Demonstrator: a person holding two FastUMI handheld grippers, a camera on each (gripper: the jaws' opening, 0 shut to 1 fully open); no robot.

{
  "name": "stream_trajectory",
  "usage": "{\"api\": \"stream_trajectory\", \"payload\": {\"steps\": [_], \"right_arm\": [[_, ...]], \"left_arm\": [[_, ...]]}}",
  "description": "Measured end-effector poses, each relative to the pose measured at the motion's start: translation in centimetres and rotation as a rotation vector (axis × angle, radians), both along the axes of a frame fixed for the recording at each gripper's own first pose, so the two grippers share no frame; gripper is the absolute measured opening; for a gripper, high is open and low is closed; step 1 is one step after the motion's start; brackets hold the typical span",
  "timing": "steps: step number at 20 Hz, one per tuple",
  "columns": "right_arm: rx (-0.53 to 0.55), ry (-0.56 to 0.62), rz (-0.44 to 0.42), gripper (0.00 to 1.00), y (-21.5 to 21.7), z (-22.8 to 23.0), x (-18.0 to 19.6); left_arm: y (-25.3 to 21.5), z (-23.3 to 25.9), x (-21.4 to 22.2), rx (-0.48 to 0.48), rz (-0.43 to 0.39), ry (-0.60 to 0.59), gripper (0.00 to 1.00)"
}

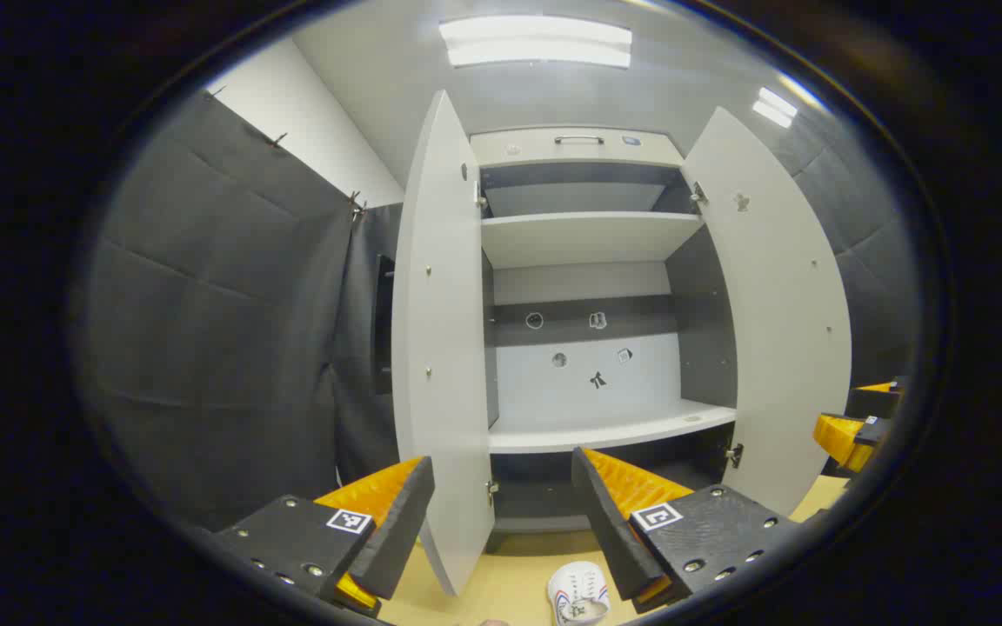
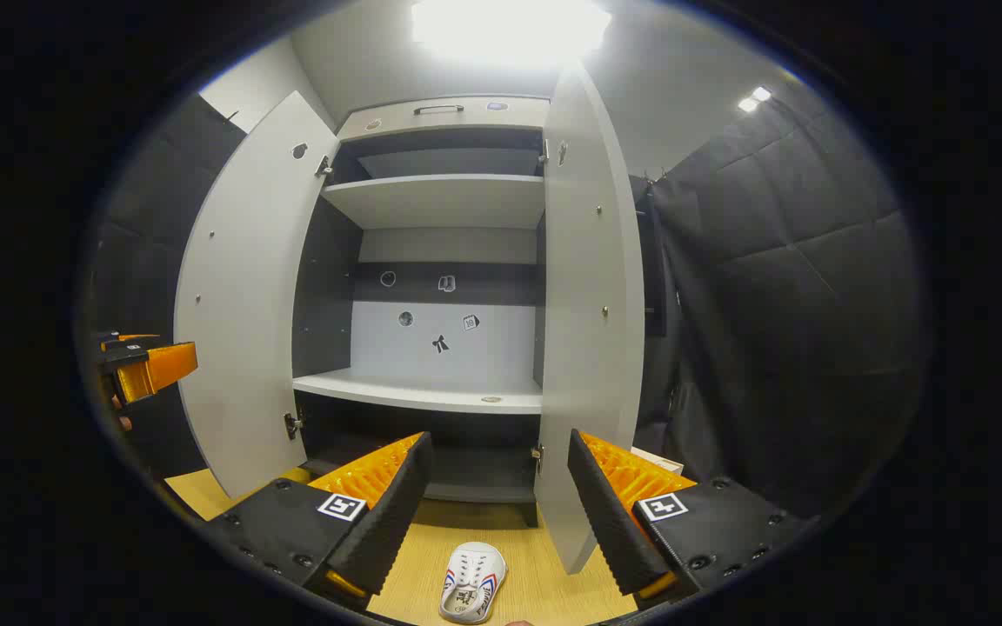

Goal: Grab one shoe with the right hand and put it into the shoe cabinet, grab the other shoe with the left hand and put it into the shoe cabinet; then close the right door with the right hand and the left door with the left hand.

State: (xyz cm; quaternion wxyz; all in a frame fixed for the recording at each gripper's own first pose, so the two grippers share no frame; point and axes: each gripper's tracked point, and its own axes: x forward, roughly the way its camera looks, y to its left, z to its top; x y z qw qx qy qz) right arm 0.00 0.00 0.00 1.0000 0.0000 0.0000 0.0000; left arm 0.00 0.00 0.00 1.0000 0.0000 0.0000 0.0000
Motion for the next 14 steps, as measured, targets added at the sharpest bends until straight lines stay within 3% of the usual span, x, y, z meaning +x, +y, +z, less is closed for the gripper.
{"api": "stream_trajectory", "payload": {"steps": [14], "right_arm": [[0.018,-0.016,-0.026,0.98,0.49,0.07,0.65]], "left_arm": [[0.71,-0.05,-0.07,0.008,0.003,-0.008,0.93]]}}
